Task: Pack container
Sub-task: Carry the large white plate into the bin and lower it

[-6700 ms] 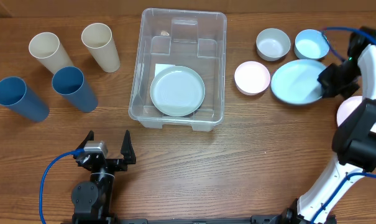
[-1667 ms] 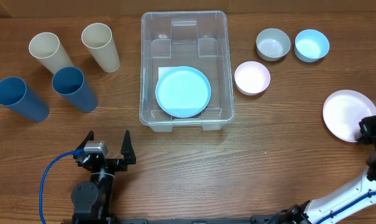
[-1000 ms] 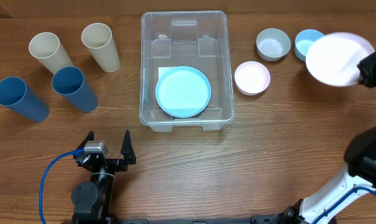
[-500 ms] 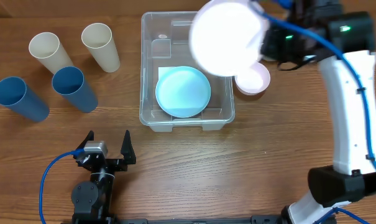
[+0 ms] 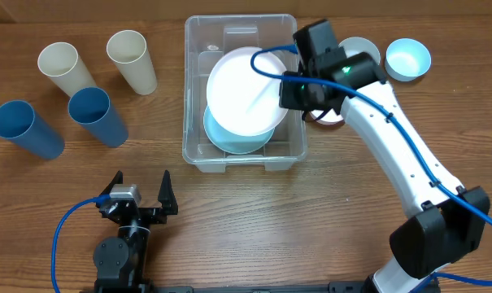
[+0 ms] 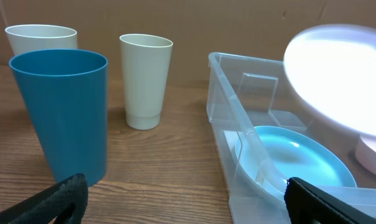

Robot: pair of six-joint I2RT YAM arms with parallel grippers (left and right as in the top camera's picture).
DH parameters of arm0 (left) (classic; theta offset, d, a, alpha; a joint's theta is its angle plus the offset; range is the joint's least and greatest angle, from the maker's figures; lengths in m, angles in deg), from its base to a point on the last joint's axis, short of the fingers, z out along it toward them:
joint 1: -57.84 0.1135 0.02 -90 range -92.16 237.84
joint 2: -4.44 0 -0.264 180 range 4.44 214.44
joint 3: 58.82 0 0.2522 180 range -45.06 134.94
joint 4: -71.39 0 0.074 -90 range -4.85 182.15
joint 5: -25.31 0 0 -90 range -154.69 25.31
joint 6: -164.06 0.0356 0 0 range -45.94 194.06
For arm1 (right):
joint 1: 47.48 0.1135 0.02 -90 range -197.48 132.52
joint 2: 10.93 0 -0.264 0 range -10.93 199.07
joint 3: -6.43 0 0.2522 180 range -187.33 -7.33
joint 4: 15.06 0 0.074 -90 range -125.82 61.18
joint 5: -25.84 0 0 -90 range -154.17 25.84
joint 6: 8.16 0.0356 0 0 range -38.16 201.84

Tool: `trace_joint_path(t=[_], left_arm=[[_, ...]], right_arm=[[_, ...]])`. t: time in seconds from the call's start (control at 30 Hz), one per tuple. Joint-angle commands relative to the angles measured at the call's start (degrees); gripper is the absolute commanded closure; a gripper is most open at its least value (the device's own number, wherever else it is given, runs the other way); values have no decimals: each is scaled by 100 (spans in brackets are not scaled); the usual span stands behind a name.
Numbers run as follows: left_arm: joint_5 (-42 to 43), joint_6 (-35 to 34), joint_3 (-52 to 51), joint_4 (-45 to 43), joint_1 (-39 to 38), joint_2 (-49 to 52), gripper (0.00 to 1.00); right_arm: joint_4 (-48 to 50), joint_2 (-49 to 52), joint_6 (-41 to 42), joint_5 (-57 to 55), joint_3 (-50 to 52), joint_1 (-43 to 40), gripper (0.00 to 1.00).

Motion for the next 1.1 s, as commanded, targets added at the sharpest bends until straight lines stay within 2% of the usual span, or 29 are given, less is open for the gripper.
trace_joint_path(t=[0.0, 0.17, 0.37, 0.4, 0.43, 0.47, 0.5, 0.57, 0.7, 0.9, 1.07], left_arm=[[-33, 44, -20, 11, 57, -39, 0], [-33, 44, -20, 11, 57, -39, 0], [-33, 44, -20, 11, 57, -39, 0], [-33, 44, -20, 11, 57, -39, 0], [-33, 44, -20, 11, 57, -39, 0], [-33, 44, -20, 11, 57, -39, 0], [-33, 44, -20, 11, 57, -39, 0], [-33, 44, -20, 11, 57, -39, 0], [-33, 44, -20, 11, 57, -39, 0], [-33, 44, -20, 11, 57, -39, 0], [-33, 44, -20, 11, 57, -39, 0]], right_arm=[[621, -68, -22, 101, 638, 109, 96], [1423, -35, -133, 175, 1244, 127, 96], [1692, 278, -299, 219, 1333, 127, 96], [1744, 328, -407, 315, 1333, 127, 89], [1781, 382, -444, 350, 1333, 127, 75], [1814, 433, -546, 376, 1338, 127, 44], [1818, 448, -590, 380, 1338, 127, 36], [1808, 503, -739, 413, 1338, 125, 31], [1709, 514, -885, 415, 1338, 125, 31], [1504, 511, -1034, 588, 1209, 127, 41], [525, 511, -1117, 715, 48, 186, 42]])
